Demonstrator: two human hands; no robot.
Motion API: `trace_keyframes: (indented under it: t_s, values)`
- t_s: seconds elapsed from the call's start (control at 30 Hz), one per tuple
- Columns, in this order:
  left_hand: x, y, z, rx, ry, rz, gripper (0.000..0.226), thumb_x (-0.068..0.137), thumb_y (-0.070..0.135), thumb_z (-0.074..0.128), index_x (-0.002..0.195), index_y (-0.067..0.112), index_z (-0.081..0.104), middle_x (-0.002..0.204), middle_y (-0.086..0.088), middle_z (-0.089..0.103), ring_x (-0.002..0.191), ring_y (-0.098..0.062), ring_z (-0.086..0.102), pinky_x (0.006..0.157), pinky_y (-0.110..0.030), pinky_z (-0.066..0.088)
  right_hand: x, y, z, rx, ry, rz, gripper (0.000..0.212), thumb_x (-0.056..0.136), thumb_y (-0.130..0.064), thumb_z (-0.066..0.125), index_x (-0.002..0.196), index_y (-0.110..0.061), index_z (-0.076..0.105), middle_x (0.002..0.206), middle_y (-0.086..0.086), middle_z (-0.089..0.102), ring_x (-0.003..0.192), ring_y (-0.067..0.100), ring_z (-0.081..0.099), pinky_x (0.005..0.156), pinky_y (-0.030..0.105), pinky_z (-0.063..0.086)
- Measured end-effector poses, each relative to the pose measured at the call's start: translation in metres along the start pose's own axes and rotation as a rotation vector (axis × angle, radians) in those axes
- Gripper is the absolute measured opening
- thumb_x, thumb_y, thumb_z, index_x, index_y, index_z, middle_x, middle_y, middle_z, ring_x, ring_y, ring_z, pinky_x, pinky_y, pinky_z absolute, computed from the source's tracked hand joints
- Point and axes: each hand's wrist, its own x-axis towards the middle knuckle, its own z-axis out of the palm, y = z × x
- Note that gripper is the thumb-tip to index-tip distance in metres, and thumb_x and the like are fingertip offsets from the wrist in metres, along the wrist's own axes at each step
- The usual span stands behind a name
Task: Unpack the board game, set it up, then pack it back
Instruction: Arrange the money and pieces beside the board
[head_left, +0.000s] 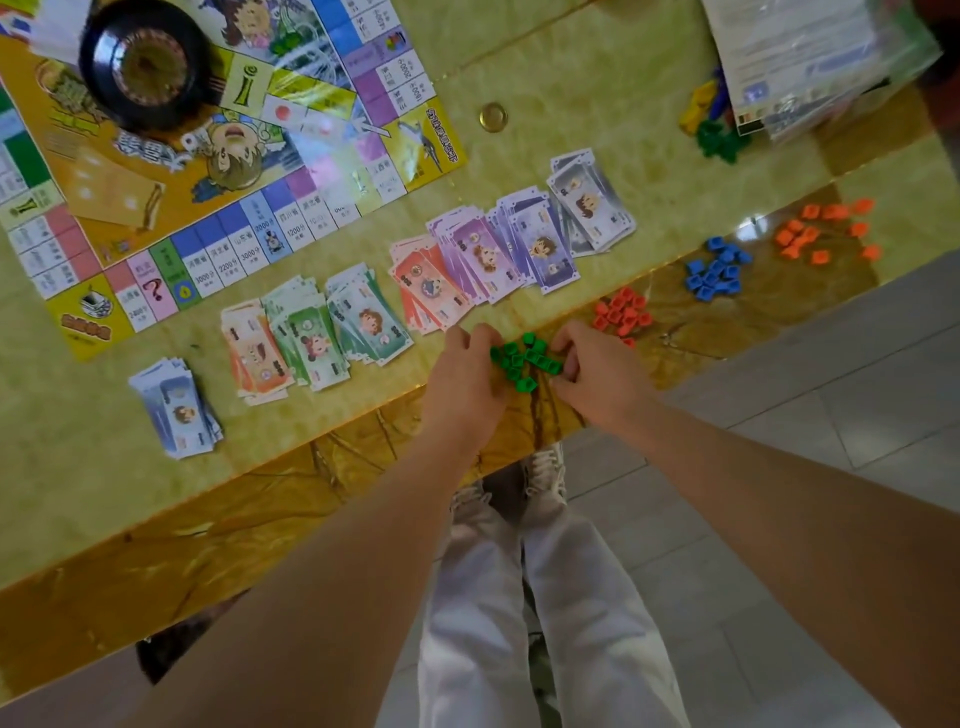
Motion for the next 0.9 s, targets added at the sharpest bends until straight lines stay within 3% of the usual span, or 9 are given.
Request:
trace_keyframes:
  t_s: [0.17, 0.27, 0.47, 0.77, 0.9]
  values:
    - [-0.004, 0.001, 0.004, 0.02, 0.056, 0.048, 0.069, 0.076, 0.016, 0.076, 0.134, 0.023, 0.039, 0.127, -0.004, 0.032, 0.11, -0.019, 0.051, 0.077, -0.017, 0.044, -0.002, -0.005, 0.003, -0.064, 0.087, -0.083, 0.053, 0.08, -0.02, 0.075, 0.122, -0.02, 0.044, 0.119, -0.002, 0.046, 0.094, 0.014, 0.058, 0.071, 0.031, 0.056]
    - [-0.003, 0.005, 0.01, 0.072, 0.065, 0.082, 0.076, 0.071, 0.026, 0.079, 0.135, 0.022, 0.037, 0.128, -0.005, 0.029, 0.114, -0.021, 0.047, 0.075, -0.024, 0.051, 0.003, -0.013, 0.005, -0.099, 0.077, -0.117, 0.055, 0.081, -0.013, 0.073, 0.127, -0.02, 0.043, 0.127, 0.002, 0.04, 0.098, 0.019, 0.06, 0.068, 0.028, 0.054]
    - [0.0, 0.005, 0.016, 0.095, 0.094, 0.073, 0.06, 0.074, 0.019, 0.078, 0.124, 0.017, 0.045, 0.124, -0.006, 0.034, 0.11, -0.023, 0.049, 0.079, -0.031, 0.053, 0.004, -0.008, 0.008, -0.035, 0.07, -0.121, 0.041, 0.083, -0.01, 0.07, 0.119, -0.017, 0.053, 0.12, 0.0, 0.048, 0.102, 0.016, 0.056, 0.087, 0.028, 0.052]
    - [0.003, 0.001, 0.014, 0.063, 0.101, 0.087, 0.042, 0.081, 0.009, 0.071, 0.117, 0.014, 0.05, 0.117, -0.005, 0.043, 0.098, -0.021, 0.052, 0.081, -0.028, 0.047, 0.004, -0.005, 0.006, 0.048, 0.138, -0.095, 0.028, 0.084, -0.01, 0.069, 0.108, -0.017, 0.057, 0.102, -0.008, 0.046, 0.082, 0.004, 0.047, 0.068, 0.01, 0.035]
    - [0.003, 0.003, 0.013, 0.031, 0.102, 0.053, 0.042, 0.081, 0.008, 0.07, 0.117, 0.015, 0.05, 0.118, -0.005, 0.043, 0.097, -0.021, 0.052, 0.081, -0.03, 0.049, 0.005, 0.002, 0.002, 0.121, 0.187, -0.053, 0.022, 0.083, -0.008, 0.069, 0.099, -0.017, 0.057, 0.096, -0.006, 0.048, 0.073, 0.002, 0.045, 0.069, 0.016, 0.037]
